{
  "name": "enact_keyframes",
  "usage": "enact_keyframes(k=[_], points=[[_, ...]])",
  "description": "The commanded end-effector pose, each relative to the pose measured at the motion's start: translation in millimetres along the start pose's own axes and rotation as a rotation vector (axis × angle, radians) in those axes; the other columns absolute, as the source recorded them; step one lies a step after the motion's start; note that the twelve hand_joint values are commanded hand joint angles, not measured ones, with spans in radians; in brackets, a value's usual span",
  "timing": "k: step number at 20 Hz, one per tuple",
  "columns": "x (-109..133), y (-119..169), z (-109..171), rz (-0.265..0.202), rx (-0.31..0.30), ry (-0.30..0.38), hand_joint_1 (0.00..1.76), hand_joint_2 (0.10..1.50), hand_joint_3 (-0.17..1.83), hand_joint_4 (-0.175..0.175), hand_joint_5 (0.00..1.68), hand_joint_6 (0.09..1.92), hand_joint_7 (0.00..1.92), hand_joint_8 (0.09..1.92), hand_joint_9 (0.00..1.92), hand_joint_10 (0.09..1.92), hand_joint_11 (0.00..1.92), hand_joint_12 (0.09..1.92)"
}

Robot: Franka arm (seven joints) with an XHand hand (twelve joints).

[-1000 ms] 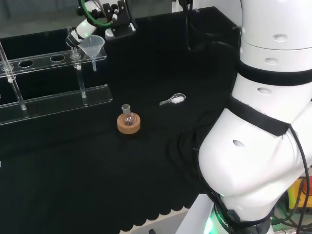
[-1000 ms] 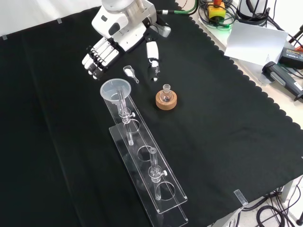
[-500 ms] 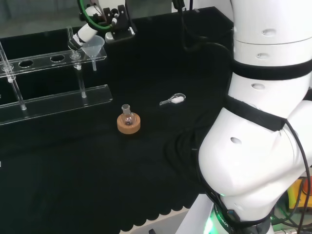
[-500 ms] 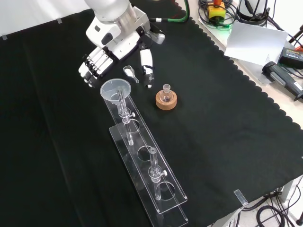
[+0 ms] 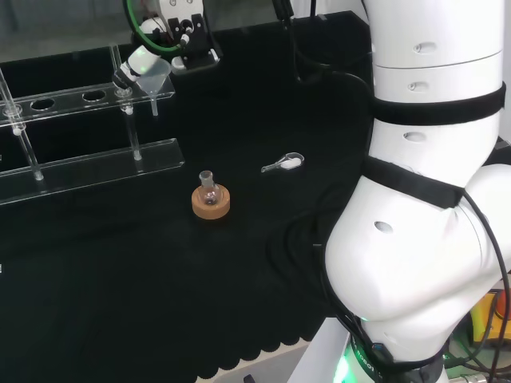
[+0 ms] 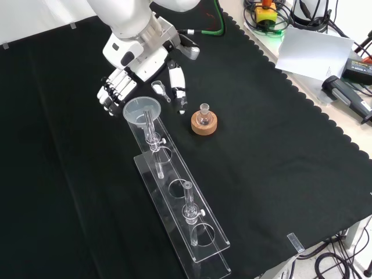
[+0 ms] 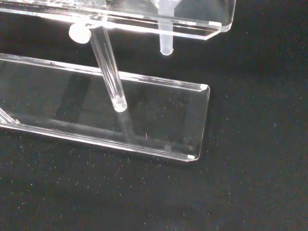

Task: Pick up the funnel from the transparent funnel stand.

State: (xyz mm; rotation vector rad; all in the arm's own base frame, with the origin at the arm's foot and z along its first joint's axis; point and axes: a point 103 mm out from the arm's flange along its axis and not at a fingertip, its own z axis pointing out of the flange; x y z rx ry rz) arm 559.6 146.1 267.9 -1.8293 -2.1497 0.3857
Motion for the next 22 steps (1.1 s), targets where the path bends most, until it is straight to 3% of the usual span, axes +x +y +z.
enact_keyframes(k=[1, 22], points=[[-2.5, 4.0, 1.5, -0.004, 0.0, 0.006, 0.39, 0.65, -0.01, -0.06, 0.0, 0.09, 0.0, 0.09, 0.0, 0.09, 0.0, 0.09], [-7.6, 16.2, 20.3, 0.01, 0.04, -0.008, 0.46, 0.68, 0.01, -0.078, 0.0, 0.09, 0.0, 0.09, 0.0, 0.09, 0.0, 0.09]])
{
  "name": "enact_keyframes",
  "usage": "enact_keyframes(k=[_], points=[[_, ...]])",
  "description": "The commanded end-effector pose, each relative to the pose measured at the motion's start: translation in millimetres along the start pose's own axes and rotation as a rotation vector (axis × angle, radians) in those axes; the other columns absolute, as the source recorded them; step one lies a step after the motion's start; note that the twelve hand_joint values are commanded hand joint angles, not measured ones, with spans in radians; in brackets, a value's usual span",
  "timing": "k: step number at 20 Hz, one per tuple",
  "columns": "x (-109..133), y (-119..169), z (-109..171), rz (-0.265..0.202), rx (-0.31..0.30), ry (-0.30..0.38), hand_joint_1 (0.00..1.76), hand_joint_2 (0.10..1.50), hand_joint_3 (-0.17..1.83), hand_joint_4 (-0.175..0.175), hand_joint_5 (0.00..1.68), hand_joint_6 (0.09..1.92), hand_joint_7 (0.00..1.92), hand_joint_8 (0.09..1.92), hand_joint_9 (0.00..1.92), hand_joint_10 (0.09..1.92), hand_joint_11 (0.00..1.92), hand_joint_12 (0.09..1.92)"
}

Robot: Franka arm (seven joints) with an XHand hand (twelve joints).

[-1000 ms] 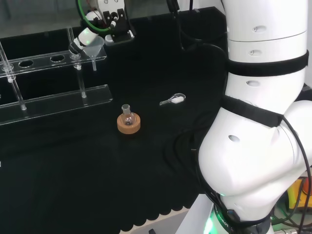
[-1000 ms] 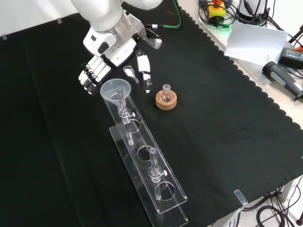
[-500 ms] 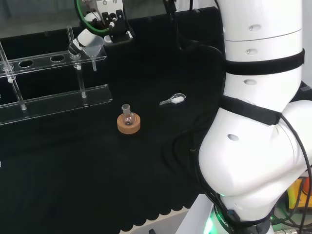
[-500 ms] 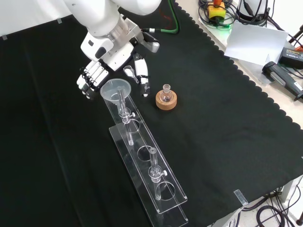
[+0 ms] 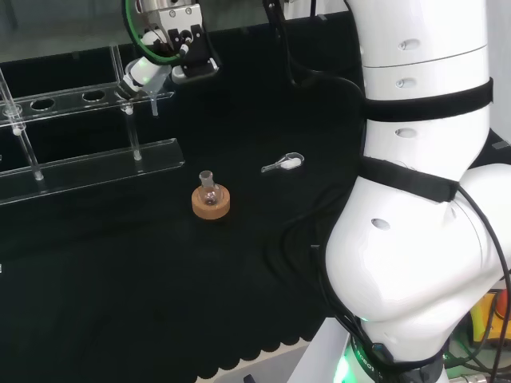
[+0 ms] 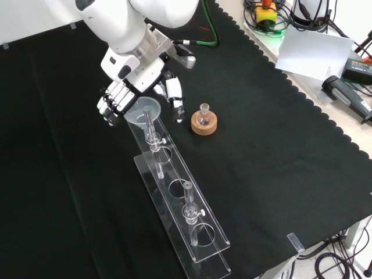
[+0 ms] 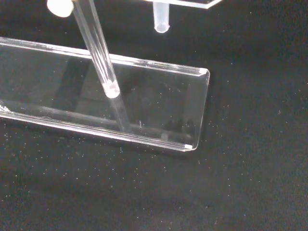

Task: Pick up the funnel from the transparent funnel stand.

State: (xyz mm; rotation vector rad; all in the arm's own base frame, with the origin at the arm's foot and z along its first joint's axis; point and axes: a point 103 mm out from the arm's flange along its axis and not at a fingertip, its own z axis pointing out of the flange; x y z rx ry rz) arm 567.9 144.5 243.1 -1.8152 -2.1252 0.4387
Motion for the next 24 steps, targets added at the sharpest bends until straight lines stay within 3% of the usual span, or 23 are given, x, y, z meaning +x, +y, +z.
enact_keyframes(k=[1, 10, 14, 22, 24], points=[[-4.0, -0.5, 0.7, 0.003, -0.004, 0.003, 0.46, 0.68, 0.01, -0.078, 0.0, 0.09, 0.0, 0.09, 0.0, 0.09, 0.0, 0.09], [-4.3, 0.5, -0.2, -0.003, -0.055, -0.003, 0.51, 0.69, 0.01, -0.092, 0.0, 0.09, 0.06, 0.09, 0.0, 0.09, 0.0, 0.09], [-5.0, 0.9, 0.3, 0.0, -0.08, -0.008, 0.55, 0.69, 0.01, -0.082, 0.0, 0.09, 0.11, 0.09, 0.0, 0.09, 0.0, 0.09], [-6.8, 3.0, 1.9, 0.012, -0.06, -0.032, 0.55, 0.7, 0.01, -0.072, 0.0, 0.09, 0.17, 0.09, 0.01, 0.09, 0.0, 0.09], [7.7, 6.8, 5.0, 0.002, -0.051, -0.12, 0.55, 0.7, 0.01, -0.073, 0.0, 0.09, 0.18, 0.09, 0.03, 0.09, 0.0, 0.09]])
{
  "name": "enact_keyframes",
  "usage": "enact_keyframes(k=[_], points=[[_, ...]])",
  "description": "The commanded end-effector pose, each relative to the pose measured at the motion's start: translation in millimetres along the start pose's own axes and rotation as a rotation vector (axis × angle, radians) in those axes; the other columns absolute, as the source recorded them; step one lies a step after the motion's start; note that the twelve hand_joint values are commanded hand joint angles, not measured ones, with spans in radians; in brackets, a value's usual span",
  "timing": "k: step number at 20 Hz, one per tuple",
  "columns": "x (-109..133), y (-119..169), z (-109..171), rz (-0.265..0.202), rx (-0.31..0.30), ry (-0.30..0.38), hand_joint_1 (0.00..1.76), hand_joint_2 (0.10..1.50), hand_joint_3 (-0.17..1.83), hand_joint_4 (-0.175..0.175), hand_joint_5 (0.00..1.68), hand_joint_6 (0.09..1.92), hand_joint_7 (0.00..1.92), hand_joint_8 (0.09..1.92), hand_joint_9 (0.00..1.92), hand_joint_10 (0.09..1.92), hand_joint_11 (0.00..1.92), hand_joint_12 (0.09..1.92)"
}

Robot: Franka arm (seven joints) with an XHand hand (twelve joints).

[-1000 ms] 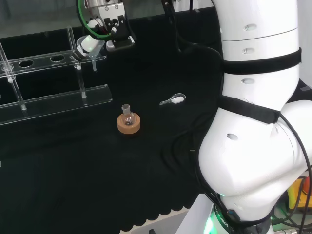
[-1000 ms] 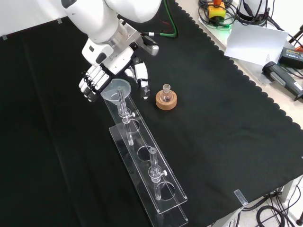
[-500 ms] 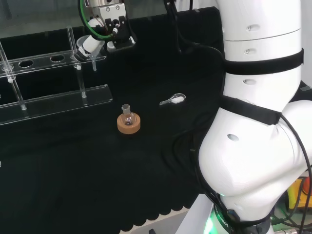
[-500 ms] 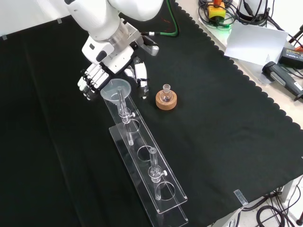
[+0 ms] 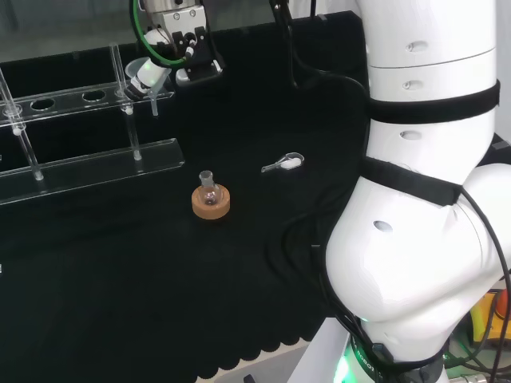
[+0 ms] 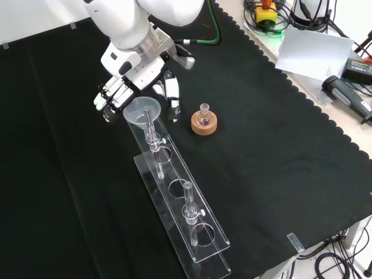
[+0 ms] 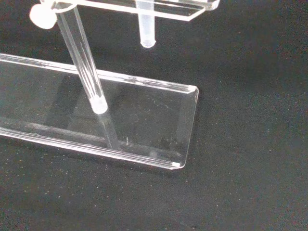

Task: Pick up the funnel from the transparent funnel stand.

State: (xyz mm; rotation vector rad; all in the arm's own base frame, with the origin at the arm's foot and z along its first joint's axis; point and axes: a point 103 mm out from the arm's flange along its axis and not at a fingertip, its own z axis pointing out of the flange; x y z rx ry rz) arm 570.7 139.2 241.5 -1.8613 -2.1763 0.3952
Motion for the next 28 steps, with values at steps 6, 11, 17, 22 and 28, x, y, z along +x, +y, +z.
enact_keyframes(k=[6, 11, 17, 22, 28], points=[[33.0, 17.0, 36.5, 0.012, 0.009, -0.155, 0.54, 0.7, 0.02, -0.072, 0.0, 0.09, 0.26, 0.19, 0.1, 0.11, 0.01, 0.09], [12.0, 23.1, 42.6, 0.015, -0.003, -0.099, 0.54, 0.7, 0.01, -0.07, 0.04, 0.09, 0.24, 0.4, 0.01, 0.58, 0.0, 0.43], [-18.3, 23.4, 40.3, 0.01, -0.02, -0.05, 0.54, 0.7, 0.01, -0.07, 0.05, 0.09, 0.23, 0.45, 0.0, 0.74, 0.0, 0.53], [-27.5, 22.6, 37.8, 0.016, -0.024, -0.041, 0.55, 0.71, 0.02, -0.07, 0.05, 0.09, 0.23, 0.47, 0.0, 0.79, 0.0, 0.55], [-29.3, 24.8, 30.3, 0.021, -0.043, -0.035, 0.55, 0.71, 0.02, -0.07, 0.05, 0.09, 0.21, 0.46, 0.0, 0.8, 0.0, 0.55]])
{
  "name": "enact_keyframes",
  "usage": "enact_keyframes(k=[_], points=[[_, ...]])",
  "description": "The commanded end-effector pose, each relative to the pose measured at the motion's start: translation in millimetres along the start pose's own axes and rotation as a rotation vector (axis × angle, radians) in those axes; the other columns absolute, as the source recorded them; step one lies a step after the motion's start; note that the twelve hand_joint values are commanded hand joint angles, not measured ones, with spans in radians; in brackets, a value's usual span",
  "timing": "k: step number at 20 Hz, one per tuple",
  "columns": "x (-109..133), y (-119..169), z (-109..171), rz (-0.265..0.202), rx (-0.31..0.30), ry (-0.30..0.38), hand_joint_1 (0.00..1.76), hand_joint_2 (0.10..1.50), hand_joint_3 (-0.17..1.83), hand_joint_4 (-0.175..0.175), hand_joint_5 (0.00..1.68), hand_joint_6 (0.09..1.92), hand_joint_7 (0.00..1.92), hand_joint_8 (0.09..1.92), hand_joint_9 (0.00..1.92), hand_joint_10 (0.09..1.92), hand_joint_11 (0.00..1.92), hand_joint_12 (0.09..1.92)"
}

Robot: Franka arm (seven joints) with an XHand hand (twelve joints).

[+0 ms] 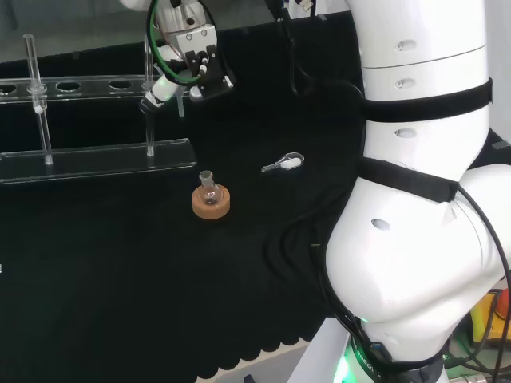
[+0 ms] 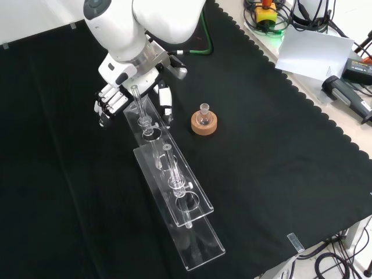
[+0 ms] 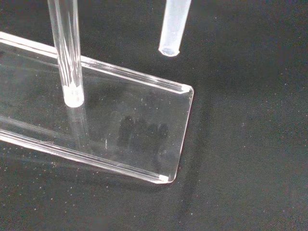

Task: Pick up the funnel from the transparent funnel stand.

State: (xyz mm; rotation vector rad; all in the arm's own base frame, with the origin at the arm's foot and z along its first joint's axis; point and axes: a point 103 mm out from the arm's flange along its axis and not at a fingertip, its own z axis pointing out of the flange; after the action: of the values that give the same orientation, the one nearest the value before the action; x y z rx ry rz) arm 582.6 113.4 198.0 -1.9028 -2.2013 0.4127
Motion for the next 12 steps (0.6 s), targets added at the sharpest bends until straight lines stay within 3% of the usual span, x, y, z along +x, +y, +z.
enact_keyframes(k=[1, 12], points=[[-1.8, 2.5, -8.2, 0.005, -0.022, 0.002, 0.55, 0.71, 0.02, -0.07, 0.05, 0.09, 0.2, 0.46, 0.0, 0.8, 0.0, 0.55], [-2.9, 1.1, -14.5, 0.005, -0.03, -0.003, 0.55, 0.72, 0.02, -0.071, 0.04, 0.09, 0.17, 0.48, 0.0, 0.8, 0.0, 0.52]])
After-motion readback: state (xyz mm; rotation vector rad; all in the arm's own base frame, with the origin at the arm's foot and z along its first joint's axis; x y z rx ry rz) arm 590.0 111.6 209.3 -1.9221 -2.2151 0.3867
